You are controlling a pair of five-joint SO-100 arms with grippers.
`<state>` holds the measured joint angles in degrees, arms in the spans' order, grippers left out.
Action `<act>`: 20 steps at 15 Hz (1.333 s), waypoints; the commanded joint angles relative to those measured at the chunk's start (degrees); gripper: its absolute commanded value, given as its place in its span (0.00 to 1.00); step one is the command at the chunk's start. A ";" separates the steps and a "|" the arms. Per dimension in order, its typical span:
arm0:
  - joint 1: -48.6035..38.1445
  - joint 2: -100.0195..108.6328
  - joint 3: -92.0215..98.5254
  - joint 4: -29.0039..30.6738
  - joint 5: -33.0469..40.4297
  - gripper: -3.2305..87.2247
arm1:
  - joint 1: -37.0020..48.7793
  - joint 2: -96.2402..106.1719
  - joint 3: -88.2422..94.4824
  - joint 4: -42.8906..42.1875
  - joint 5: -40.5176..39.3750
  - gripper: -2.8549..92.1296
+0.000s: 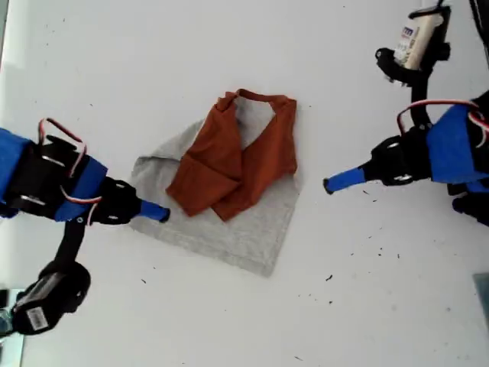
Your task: Fold t shirt
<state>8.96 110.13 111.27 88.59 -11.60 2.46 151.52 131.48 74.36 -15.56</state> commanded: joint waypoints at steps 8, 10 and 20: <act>-4.57 13.97 12.66 -1.14 -0.44 0.41 | -13.10 -52.65 -36.47 -10.72 18.37 0.39; -5.54 13.97 16.00 -2.29 0.79 0.41 | -13.18 -61.96 -47.20 -7.65 18.90 0.39; -4.92 9.58 28.04 -19.95 7.47 0.33 | -17.75 -81.47 -69.96 3.87 23.20 0.38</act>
<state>2.20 120.67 142.38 69.70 -4.39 -13.27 69.61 65.74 72.95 6.50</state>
